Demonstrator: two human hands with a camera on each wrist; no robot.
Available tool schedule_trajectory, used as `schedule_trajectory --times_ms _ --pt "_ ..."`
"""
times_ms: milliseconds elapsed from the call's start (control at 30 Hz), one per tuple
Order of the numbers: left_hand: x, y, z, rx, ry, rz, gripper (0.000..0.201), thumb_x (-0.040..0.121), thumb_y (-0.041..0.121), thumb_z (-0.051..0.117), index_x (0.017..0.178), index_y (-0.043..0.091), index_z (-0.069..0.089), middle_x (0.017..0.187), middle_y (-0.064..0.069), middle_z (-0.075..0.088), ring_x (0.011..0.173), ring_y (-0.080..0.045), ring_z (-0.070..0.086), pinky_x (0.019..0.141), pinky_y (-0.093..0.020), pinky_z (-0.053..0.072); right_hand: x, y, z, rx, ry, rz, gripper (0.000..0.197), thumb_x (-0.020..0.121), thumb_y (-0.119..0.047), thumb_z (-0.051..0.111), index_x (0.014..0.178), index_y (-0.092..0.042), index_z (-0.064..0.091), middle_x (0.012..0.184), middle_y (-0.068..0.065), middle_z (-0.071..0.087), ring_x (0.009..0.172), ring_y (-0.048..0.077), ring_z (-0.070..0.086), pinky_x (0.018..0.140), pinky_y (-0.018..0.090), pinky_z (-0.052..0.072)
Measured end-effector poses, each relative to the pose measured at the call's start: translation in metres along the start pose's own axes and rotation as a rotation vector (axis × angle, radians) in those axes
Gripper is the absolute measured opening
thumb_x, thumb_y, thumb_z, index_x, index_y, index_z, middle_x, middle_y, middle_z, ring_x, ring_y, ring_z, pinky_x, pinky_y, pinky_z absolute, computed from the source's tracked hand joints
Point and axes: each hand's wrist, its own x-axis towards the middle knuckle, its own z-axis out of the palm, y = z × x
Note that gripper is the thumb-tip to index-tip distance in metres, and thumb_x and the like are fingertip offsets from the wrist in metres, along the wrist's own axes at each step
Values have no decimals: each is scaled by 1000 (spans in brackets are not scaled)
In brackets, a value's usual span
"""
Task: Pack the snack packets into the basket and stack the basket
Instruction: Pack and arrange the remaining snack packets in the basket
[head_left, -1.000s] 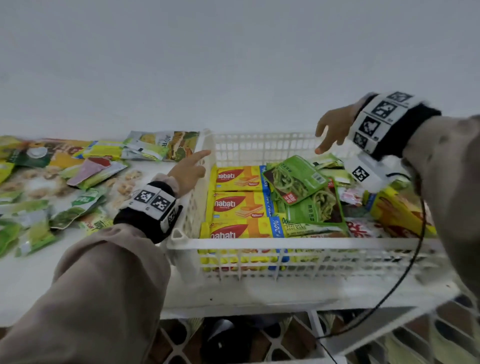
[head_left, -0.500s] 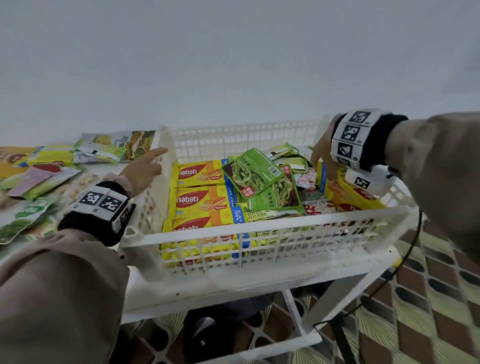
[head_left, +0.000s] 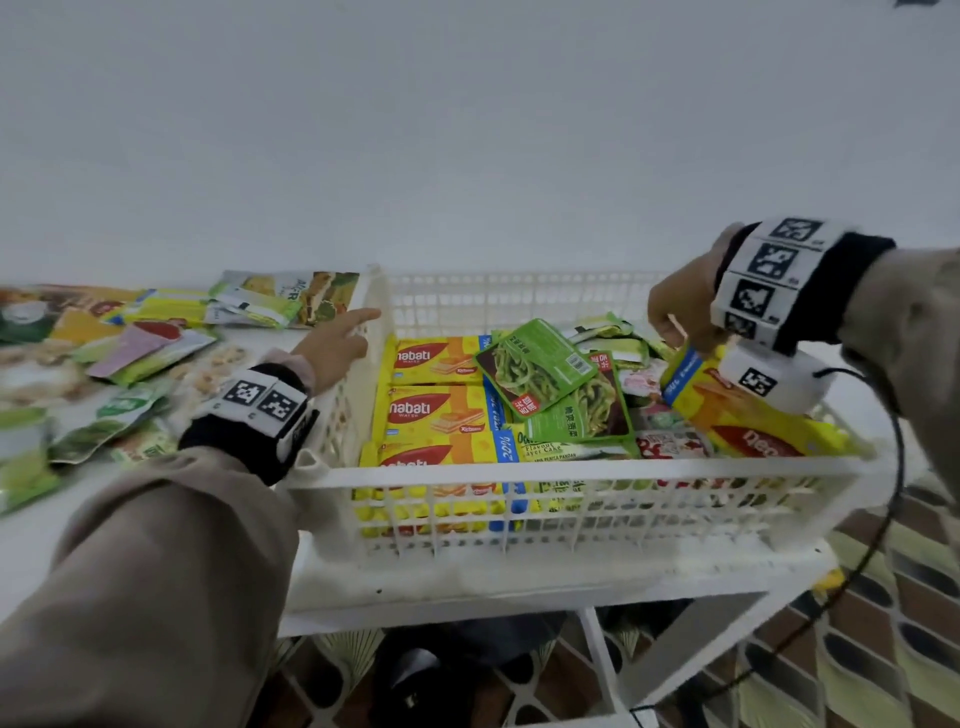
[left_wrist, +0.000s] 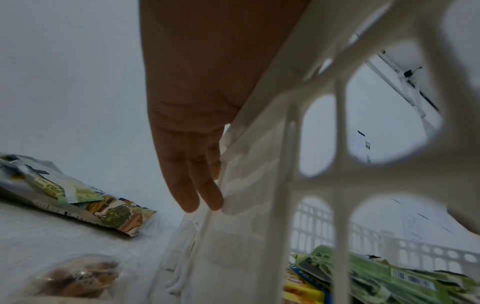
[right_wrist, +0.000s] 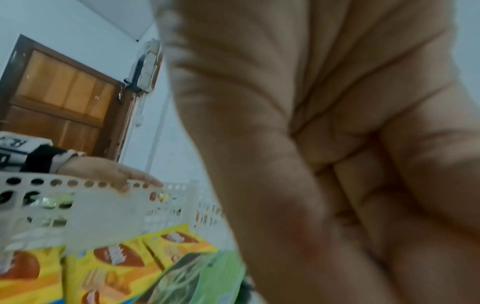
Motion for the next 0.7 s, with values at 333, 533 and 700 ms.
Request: schedule_trajectory --times_ms 333,533,700 --pt "-1 -3 0 -31 -8 9 52 91 -1 37 139 20 38 150 -9 28 137 -26 26 111 -39 24 -23 34 -23 217 30 26 28 75 9 58 52 -3 49 29 -4 40 27 6 35 36 15 30" --pt "0 -4 -1 -77 -8 0 52 91 -1 38 137 22 40 150 -8 28 137 -25 27 110 -39 26 -35 39 -46 479 384 -103 12 77 7 60 79 -1 68 57 8 64 44 8 58 45 15 46" --pt "0 -4 0 -98 -9 -8 53 91 -1 38 139 21 39 150 -8 28 138 -24 25 112 -39 25 -12 5 -58 951 475 -276 8 83 5 60 90 2 64 77 13 66 49 4 64 58 16 56"
